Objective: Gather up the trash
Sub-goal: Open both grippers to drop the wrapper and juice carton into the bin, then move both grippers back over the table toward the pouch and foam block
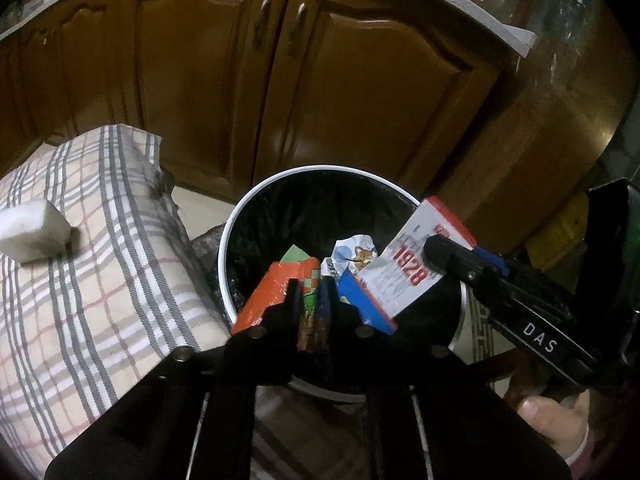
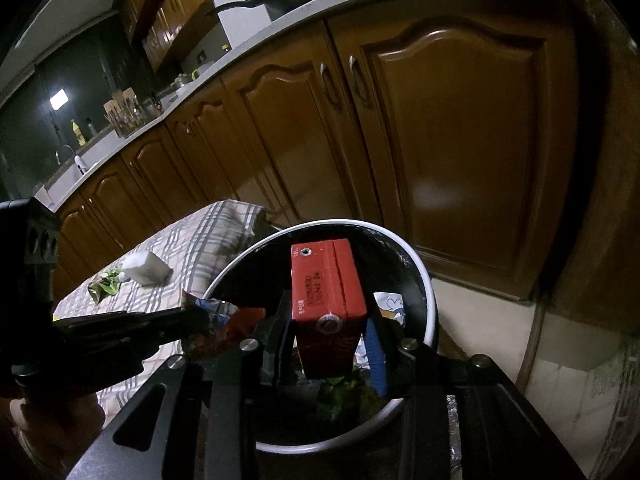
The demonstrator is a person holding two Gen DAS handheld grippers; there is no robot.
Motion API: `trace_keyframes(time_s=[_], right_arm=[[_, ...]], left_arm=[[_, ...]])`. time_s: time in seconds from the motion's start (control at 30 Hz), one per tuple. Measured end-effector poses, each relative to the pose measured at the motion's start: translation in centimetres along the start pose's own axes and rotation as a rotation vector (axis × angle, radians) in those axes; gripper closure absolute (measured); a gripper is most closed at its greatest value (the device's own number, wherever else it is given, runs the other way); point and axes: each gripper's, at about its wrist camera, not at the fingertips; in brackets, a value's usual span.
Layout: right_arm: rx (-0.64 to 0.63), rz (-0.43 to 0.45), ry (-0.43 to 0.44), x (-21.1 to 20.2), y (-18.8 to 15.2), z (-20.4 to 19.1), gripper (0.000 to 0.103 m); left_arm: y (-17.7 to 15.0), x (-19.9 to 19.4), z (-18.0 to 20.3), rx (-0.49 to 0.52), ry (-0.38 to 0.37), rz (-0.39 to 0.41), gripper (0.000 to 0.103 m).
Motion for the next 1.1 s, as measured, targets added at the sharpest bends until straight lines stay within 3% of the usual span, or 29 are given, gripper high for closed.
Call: trace_keyframes(time_s=[0.03,0.07,0.13,0.2,0.3,0.53,0.73,1.1], right_arm=[[0.003,0.000,0.001,0.0,0.0,0.1,0.066],[0.010,0.000,0.002,0.0,0.0,0.1,0.056],[0.024,0.013,0.005,-0.3,0.1,0.2,0.045],[0.029,0.023,0.009,-0.6,0.1,0.1,0.044],[0.034,0.034,0.026,-1.0,0.1,-0.4,0.041],[0.016,0.063,0.092,-1.9,-0.1,-3.3,0.027],[-0.031,0.055,0.178,-1.6,-0.5,-7.2,0.026],[-0.111,-0.025,0.306,0.7,-2.3,-13.9,0.026]], left_arm=[[0.0,-0.1,-0.1,-0.002,0.000,0.002,0.080],[-0.1,-0.2,-0.2,-0.002,0.001,0.007,0.074],[-0.2,-0.6,-0.5,-0.011,0.005,0.015,0.065],[-0.4,-1.2,-1.0,-0.029,0.004,0.024,0.051],[-0.9,-2.5,-2.1,-0.054,0.022,0.046,0.044],[-3.1,-5.0,-6.4,-0.161,0.062,0.057,0.043],[-5.3,-7.5,-10.6,-0.249,0.118,0.059,0.043],[-8.6,-11.0,-16.5,-0.311,0.216,0.060,0.043]])
Point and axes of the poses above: each gripper's, at about its wrist camera, not at the fingertips, and x roughly the way its jaws point, z to its right, y to its top, and after that the axes turned 4 degrees about z, right-handed
